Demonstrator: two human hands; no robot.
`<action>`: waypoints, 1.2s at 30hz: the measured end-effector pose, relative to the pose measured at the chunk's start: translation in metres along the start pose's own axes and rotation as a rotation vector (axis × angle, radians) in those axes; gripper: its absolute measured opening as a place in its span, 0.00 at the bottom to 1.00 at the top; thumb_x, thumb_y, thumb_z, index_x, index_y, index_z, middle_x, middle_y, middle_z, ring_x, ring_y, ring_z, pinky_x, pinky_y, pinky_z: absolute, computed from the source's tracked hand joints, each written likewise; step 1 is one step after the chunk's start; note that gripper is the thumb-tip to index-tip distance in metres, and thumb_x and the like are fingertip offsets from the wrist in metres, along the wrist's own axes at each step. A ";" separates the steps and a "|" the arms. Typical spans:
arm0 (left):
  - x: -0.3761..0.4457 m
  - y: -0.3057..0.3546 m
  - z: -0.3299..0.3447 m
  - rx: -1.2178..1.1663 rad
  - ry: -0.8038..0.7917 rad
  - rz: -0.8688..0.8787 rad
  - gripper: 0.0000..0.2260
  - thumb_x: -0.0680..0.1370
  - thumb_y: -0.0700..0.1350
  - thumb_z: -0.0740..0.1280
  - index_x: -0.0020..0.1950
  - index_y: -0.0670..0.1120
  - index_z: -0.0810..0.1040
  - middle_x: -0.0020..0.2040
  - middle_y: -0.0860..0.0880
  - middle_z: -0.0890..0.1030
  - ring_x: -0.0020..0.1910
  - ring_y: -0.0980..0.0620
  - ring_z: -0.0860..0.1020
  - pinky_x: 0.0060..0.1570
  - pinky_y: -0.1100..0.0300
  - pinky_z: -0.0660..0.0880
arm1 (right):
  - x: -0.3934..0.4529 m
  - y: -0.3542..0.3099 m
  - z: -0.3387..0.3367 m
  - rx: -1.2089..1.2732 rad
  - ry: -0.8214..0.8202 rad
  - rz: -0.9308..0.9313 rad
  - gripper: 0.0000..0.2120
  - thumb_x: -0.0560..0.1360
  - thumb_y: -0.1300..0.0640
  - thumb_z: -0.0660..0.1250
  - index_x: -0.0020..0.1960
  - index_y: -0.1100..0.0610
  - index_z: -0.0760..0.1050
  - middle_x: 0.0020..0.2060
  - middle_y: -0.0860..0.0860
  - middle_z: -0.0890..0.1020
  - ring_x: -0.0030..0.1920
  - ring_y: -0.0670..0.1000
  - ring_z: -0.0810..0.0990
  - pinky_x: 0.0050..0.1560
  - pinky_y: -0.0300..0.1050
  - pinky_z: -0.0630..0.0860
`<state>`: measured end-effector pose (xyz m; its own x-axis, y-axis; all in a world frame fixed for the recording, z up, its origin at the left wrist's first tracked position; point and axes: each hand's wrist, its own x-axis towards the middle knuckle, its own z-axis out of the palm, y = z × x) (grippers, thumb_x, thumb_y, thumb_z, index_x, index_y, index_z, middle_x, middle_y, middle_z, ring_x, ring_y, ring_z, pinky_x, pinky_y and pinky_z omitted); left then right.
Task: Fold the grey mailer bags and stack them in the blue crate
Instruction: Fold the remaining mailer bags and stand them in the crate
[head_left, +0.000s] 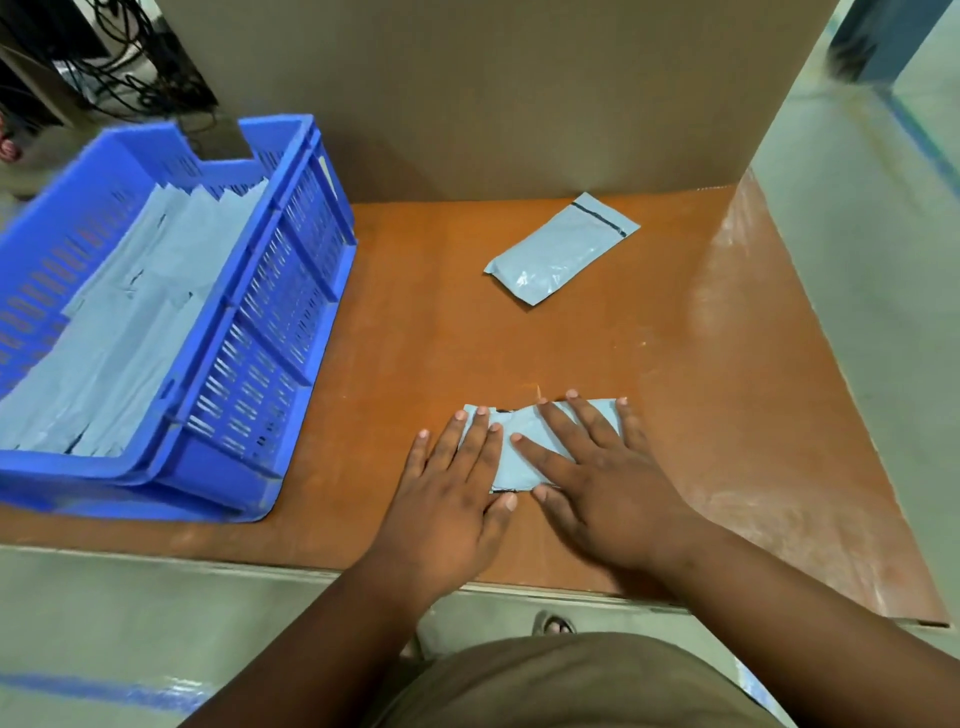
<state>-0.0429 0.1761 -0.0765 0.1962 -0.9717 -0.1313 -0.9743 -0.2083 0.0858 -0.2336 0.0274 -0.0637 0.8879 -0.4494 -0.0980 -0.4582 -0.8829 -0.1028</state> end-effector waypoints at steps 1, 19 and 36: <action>-0.001 0.002 -0.003 -0.016 0.008 0.002 0.33 0.86 0.63 0.49 0.88 0.53 0.43 0.88 0.51 0.41 0.86 0.49 0.40 0.82 0.37 0.50 | -0.001 0.000 -0.002 0.016 0.011 -0.005 0.30 0.84 0.33 0.50 0.85 0.37 0.55 0.86 0.51 0.53 0.86 0.59 0.47 0.79 0.75 0.44; 0.030 0.043 -0.015 -0.019 -0.099 0.144 0.36 0.84 0.67 0.43 0.85 0.53 0.32 0.84 0.54 0.28 0.83 0.52 0.30 0.83 0.42 0.39 | -0.019 0.033 -0.010 0.159 -0.079 0.063 0.35 0.82 0.35 0.46 0.87 0.44 0.46 0.87 0.51 0.45 0.86 0.53 0.40 0.83 0.64 0.42; 0.076 -0.007 -0.125 -0.163 -0.144 -0.136 0.13 0.72 0.56 0.80 0.51 0.53 0.84 0.51 0.54 0.79 0.54 0.51 0.78 0.51 0.56 0.77 | 0.079 0.040 -0.119 0.097 -0.225 -0.109 0.11 0.79 0.45 0.68 0.60 0.45 0.77 0.53 0.44 0.75 0.55 0.51 0.77 0.49 0.51 0.76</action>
<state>-0.0074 0.0893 0.0367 0.2949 -0.9103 -0.2904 -0.9072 -0.3622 0.2140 -0.1771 -0.0593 0.0425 0.9061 -0.3010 -0.2974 -0.3713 -0.9026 -0.2178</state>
